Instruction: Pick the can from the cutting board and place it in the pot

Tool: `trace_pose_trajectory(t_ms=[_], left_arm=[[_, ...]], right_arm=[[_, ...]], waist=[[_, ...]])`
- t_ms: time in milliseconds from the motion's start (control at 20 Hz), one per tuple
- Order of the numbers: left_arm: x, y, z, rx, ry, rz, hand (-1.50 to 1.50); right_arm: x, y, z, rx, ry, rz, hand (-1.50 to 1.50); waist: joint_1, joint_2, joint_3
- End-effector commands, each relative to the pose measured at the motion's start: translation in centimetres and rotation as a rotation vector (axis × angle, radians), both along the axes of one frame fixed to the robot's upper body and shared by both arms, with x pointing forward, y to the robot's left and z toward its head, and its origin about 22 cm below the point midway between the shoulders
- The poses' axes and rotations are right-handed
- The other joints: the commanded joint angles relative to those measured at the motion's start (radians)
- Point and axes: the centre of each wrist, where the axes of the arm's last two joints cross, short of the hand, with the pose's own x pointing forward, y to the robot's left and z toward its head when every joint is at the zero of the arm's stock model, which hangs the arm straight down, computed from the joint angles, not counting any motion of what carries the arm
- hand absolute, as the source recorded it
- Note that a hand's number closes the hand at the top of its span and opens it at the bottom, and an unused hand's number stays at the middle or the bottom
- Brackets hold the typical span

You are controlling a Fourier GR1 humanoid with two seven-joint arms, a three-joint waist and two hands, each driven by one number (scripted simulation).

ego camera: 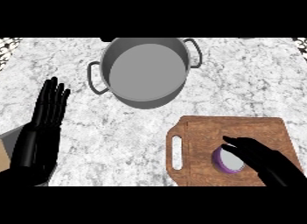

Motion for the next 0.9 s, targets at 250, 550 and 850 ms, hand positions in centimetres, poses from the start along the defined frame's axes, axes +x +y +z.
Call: trace_pose_trajectory(t_ms=[250, 550, 850], left_arm=[[0.3, 0.4, -4.6, -0.006, 0.174, 0.059, 0.00], [0.1, -0.4, -4.9, -0.003, 0.161, 0.057, 0.00], [-0.1, -1.3, -1.4, 0.003, 0.093, -0.029, 0.00]], right_arm=[[1.5, 1.5, -0.6, 0.040, -0.175, 0.018, 1.50], [1.7, 2.1, -1.1, 0.054, -0.211, 0.030, 1.50], [4.0, 9.8, -1.8, -0.011, -0.099, -0.098, 1.50]], waist=[[-0.011, 0.026, -0.041], [-0.014, 0.025, -0.041], [0.106, 0.061, -0.057]])
